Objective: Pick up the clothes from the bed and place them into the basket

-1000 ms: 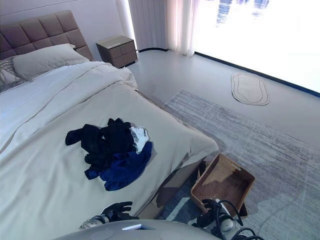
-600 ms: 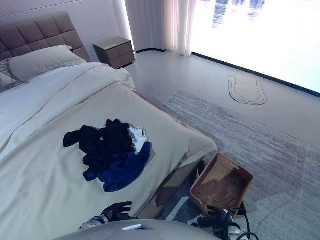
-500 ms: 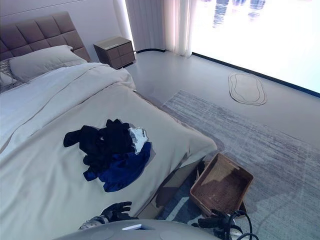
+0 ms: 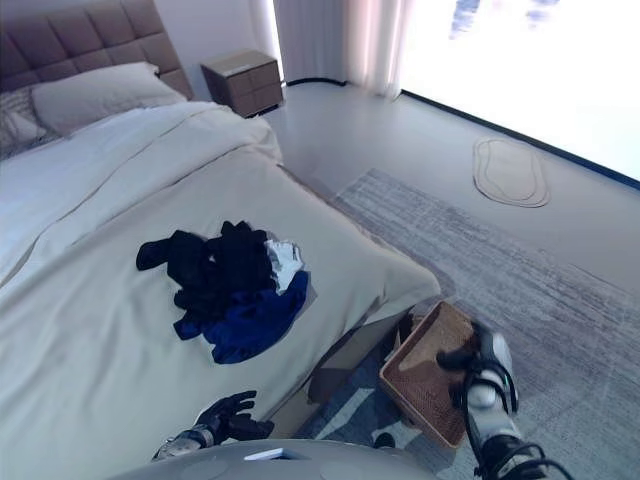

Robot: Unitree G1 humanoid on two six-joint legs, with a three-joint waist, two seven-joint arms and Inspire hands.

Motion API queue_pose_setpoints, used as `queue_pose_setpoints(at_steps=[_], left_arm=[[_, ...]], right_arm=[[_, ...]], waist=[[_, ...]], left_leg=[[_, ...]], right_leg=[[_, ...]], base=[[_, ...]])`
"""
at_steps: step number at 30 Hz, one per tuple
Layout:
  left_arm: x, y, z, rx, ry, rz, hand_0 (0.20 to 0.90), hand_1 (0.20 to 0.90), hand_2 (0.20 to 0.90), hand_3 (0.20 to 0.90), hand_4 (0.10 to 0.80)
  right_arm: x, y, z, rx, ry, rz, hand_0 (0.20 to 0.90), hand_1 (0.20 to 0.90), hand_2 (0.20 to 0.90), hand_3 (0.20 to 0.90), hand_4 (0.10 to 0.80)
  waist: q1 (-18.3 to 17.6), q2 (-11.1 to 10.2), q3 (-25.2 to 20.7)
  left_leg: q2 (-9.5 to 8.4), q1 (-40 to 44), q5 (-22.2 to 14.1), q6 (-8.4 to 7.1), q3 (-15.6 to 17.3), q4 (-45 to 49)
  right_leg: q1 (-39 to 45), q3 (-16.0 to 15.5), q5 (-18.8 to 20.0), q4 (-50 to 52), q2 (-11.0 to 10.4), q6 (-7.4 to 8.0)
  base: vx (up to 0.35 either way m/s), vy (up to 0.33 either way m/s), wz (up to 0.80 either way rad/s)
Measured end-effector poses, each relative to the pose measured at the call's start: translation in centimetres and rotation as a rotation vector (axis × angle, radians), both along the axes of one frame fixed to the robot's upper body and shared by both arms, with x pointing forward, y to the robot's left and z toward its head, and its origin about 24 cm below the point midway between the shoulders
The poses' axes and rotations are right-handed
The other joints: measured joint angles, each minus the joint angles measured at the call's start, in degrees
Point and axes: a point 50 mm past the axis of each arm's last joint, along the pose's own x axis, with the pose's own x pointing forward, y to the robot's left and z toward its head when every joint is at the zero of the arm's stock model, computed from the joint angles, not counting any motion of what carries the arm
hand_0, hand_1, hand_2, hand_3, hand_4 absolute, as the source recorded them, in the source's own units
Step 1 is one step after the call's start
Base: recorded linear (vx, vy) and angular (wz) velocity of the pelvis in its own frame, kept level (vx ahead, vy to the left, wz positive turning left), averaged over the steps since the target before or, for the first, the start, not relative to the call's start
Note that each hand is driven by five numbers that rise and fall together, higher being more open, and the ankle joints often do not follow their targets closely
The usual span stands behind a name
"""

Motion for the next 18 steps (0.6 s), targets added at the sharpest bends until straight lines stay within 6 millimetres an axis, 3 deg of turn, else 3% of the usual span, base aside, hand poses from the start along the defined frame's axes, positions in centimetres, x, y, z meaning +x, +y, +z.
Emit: queue_pose_setpoints(at_steps=[9, 14, 18], left_arm=[[4.7, 0.1, 1.7, 0.001, -0.151, -0.001, 0.900, 0.900, 0.900, 0.900, 0.800], [8.5, -0.8, 3.5, -0.039, -0.279, -0.016, 0.900, 0.900, 0.900, 0.900, 0.800], [11.0, -1.8, 5.1, -0.080, -0.371, -0.057, 0.900, 0.900, 0.900, 0.900, 0.800]], right_arm=[[11.3, 4.3, 10.6, -0.308, -0.346, 0.397, 0.900, 0.900, 0.900, 0.900, 0.800], [15.7, 7.1, 17.5, -0.499, -0.526, 0.533, 0.900, 0.900, 0.900, 0.900, 0.800], [17.7, 9.1, 22.4, -0.605, -0.648, 0.588, 0.900, 0.900, 0.900, 0.900, 0.800]], waist=[[5.00, -1.14, 7.38], [9.79, -0.82, 14.16], [14.34, -1.04, 18.09]], left_leg=[[-0.87, -8.20, 3.06, -1.40, -7.78, 2.56], [-1.07, -13.76, 3.52, -2.11, -12.00, 5.61], [-1.43, -16.67, 3.95, -2.80, -14.81, 6.15]], right_leg=[[-2.96, -7.34, 0.22, 0.32, -0.18, -0.28], [-4.90, -11.58, 0.20, 0.83, 0.31, -0.29], [-6.52, -13.92, 0.03, 1.82, 0.24, -0.10]], base=[[-0.087, 0.024, 0.45], [-0.038, 0.017, 0.45], [-0.013, 0.016, 0.38]])
